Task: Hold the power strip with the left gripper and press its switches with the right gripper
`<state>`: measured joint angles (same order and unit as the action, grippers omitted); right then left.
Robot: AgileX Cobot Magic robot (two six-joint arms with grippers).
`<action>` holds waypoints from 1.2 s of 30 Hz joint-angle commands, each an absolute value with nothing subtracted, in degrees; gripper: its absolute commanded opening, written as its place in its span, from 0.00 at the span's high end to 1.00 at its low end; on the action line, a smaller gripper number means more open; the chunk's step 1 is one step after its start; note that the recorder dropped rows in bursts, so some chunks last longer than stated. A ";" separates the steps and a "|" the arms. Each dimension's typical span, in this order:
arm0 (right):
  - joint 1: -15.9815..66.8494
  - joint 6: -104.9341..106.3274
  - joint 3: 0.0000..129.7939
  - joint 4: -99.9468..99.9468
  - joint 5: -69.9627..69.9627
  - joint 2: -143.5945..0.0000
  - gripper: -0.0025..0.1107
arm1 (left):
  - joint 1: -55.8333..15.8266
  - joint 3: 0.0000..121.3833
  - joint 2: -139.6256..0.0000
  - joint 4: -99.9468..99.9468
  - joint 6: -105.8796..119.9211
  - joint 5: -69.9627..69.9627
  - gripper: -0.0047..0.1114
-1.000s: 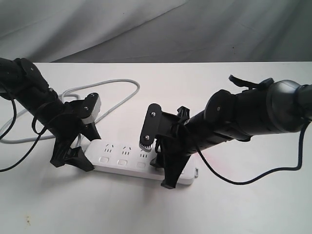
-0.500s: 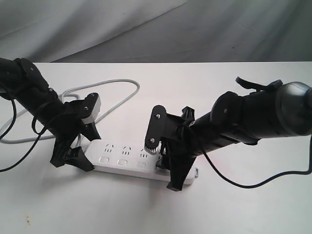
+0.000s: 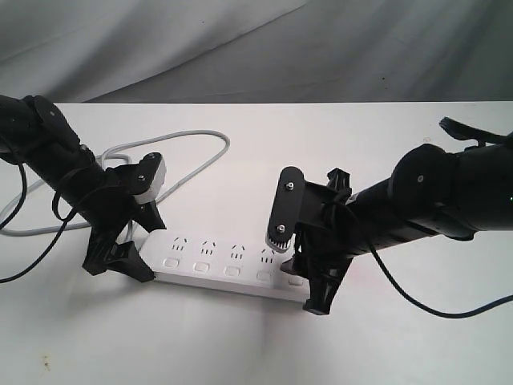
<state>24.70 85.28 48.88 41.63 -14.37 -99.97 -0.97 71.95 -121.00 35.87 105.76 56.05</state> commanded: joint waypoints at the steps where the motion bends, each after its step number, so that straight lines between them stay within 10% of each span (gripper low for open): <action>1: 24.51 85.48 48.44 41.29 -13.77 -101.49 0.52 | -1.32 72.12 -120.92 35.80 105.09 56.99 0.50; 36: 24.51 88.06 47.81 37.91 -14.01 -103.18 0.52 | -1.32 72.12 -120.92 35.80 105.09 56.99 0.50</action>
